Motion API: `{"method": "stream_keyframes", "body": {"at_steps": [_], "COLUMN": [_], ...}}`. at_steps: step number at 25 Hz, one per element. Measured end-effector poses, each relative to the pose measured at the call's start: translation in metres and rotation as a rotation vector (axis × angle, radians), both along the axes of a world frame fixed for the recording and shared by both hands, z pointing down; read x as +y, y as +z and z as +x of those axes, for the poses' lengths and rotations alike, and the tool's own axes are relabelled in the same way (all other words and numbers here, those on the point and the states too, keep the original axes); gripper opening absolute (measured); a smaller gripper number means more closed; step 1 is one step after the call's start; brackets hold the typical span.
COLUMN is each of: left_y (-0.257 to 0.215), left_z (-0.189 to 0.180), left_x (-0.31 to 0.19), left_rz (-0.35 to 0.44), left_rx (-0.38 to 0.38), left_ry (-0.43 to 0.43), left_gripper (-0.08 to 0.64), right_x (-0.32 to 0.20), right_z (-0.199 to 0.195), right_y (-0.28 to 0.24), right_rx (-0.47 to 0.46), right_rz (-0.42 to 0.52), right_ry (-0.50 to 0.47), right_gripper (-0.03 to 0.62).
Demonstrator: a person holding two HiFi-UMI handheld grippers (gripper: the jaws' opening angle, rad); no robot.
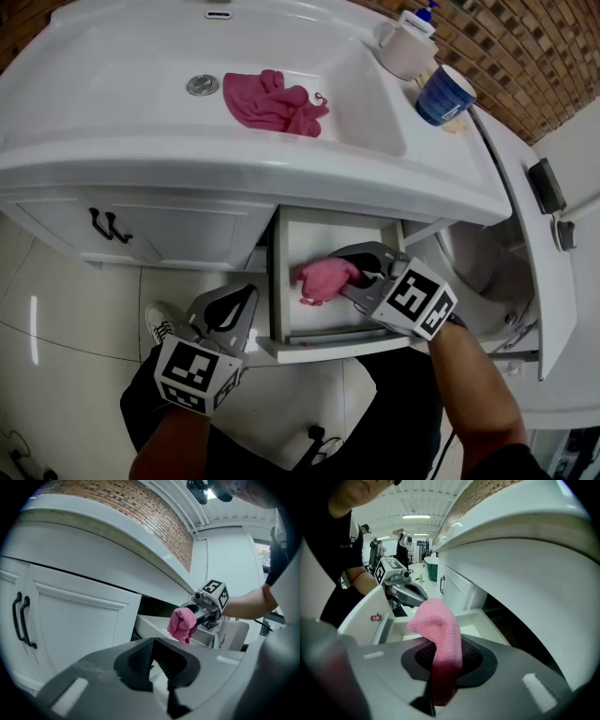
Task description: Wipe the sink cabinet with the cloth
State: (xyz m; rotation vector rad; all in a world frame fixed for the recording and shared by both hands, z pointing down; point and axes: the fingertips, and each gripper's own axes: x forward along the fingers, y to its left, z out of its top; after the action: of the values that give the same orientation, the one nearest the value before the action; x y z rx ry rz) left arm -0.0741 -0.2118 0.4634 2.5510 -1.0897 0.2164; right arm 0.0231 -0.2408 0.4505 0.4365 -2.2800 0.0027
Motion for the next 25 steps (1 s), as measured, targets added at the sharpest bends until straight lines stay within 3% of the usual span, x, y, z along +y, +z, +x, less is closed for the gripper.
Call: {"method": "stream_keyframes", "body": {"at_steps": [3, 19, 25], "left_y": [0.001, 0.0, 0.003], "left_z": [0.002, 0.017, 0.017], "left_x": [-0.001, -0.006, -0.005], "left_rz": [0.0, 0.001, 0.001], "left_rx": [-0.001, -0.004, -0.013], "left_ry": [0.001, -0.009, -0.013], "left_gripper": [0.006, 0.006, 0.006], "right_x": [0.001, 0.002, 0.004], "right_z": [0.021, 0.132, 0.142], "right_y": [0.001, -0.009, -0.014], "right_rx": [0.054, 0.151, 0.136], "right_rz": [0.011, 0.023, 0.02], "right_ry": [0.008, 0.156, 0.181], "right_gripper": [0.08, 0.08, 0.08]}}
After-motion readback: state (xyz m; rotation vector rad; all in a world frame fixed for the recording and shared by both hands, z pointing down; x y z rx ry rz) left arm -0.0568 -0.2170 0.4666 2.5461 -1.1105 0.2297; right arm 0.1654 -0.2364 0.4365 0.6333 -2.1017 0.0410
